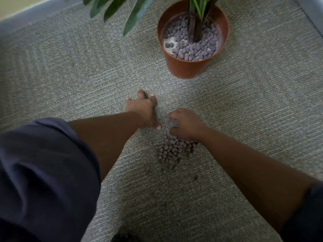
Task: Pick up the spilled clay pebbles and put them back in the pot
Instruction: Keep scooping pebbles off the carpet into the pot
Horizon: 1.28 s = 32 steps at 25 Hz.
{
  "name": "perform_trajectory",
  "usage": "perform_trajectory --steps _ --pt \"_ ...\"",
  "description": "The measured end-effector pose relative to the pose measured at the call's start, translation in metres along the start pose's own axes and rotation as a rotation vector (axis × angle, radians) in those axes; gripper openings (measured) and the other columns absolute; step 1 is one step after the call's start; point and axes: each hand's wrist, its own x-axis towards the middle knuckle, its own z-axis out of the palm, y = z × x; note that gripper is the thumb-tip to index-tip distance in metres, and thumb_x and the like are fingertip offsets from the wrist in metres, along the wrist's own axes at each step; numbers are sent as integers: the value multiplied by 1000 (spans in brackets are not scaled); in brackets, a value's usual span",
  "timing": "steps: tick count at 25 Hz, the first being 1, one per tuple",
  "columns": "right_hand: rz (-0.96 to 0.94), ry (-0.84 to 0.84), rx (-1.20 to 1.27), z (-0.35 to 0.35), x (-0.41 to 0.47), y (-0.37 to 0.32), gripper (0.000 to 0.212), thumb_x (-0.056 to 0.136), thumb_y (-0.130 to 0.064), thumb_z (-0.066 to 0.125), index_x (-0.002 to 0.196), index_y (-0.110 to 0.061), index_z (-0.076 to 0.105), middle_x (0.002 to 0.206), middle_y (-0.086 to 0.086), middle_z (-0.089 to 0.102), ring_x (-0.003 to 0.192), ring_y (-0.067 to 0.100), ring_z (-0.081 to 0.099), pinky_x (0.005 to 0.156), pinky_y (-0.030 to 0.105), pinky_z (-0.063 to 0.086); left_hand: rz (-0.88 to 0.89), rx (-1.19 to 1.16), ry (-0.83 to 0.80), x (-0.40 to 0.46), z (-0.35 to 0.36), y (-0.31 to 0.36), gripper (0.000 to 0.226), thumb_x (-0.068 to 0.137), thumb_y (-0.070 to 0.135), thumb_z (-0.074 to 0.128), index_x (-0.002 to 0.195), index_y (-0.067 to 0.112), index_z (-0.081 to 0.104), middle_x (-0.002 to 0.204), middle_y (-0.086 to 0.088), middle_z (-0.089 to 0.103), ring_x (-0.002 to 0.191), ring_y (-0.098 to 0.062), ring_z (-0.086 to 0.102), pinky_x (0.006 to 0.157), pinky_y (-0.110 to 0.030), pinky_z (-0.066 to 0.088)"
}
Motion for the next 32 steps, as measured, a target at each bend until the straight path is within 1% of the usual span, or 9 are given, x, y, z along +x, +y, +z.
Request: perform_trajectory --steps 7,13,16,18,21,24,28,30,32 --pt "14 -46 36 -5 -4 1 46 76 -28 84 120 -23 69 132 4 56 126 22 49 109 33 38 6 51 -82 -8 -8 0 143 48 58 93 157 37 2 166 -14 -8 140 -63 18 102 -64 45" --pt "3 -40 -73 -2 -5 -11 47 72 -39 84 116 -31 70 128 1 56 121 24 51 105 37 41 35 119 -94 -10 -15 -1 136 61 49 91 159 35 -2 165 -18 -12 140 -59 26 105 -59 45" --pt "-101 -19 -198 11 -14 -23 40 82 -38 74 121 -34 68 130 -2 57 124 24 50 106 40 41 49 157 -118 -11 -18 -1 143 56 53 92 159 35 -6 165 -18 -13 140 -58 28 108 -56 42" --pt "-162 -39 -260 20 -20 -30 31 90 -26 64 120 -29 70 126 1 60 121 26 54 103 39 42 58 184 -130 -12 -19 -1 148 52 54 93 158 34 -8 164 -19 -13 140 -55 31 109 -54 42" --pt "-161 -72 -337 26 -18 -39 31 94 -14 52 119 -20 70 121 8 61 113 32 61 94 41 50 39 142 -115 -11 -15 -2 149 52 51 94 157 36 -10 165 -16 -17 141 -58 25 107 -56 44" --pt "-167 -63 -371 28 -19 -43 29 95 -10 46 116 -14 67 116 12 57 105 37 63 83 41 52 26 127 -119 -10 -9 -1 154 47 54 94 155 39 -14 165 -14 -20 141 -61 19 103 -60 44" --pt "-197 -56 -328 22 -24 -41 21 95 -14 51 108 -9 67 113 13 56 101 36 62 82 39 50 3 94 -97 -10 -4 -1 156 43 53 95 154 41 -14 165 -10 -21 142 -61 14 100 -62 44" --pt "-153 15 -261 7 -23 -41 17 94 -16 54 102 -8 67 110 12 55 97 33 60 81 39 50 2 97 -89 -10 -3 0 156 43 53 95 155 41 -13 165 -9 -21 142 -61 14 100 -62 44" --pt "-162 204 -213 -20 -15 -44 15 92 -16 55 94 -7 67 101 10 55 86 26 57 77 39 52 3 72 -99 -10 -3 0 155 44 51 95 155 41 -12 165 -8 -22 143 -60 11 101 -62 44"
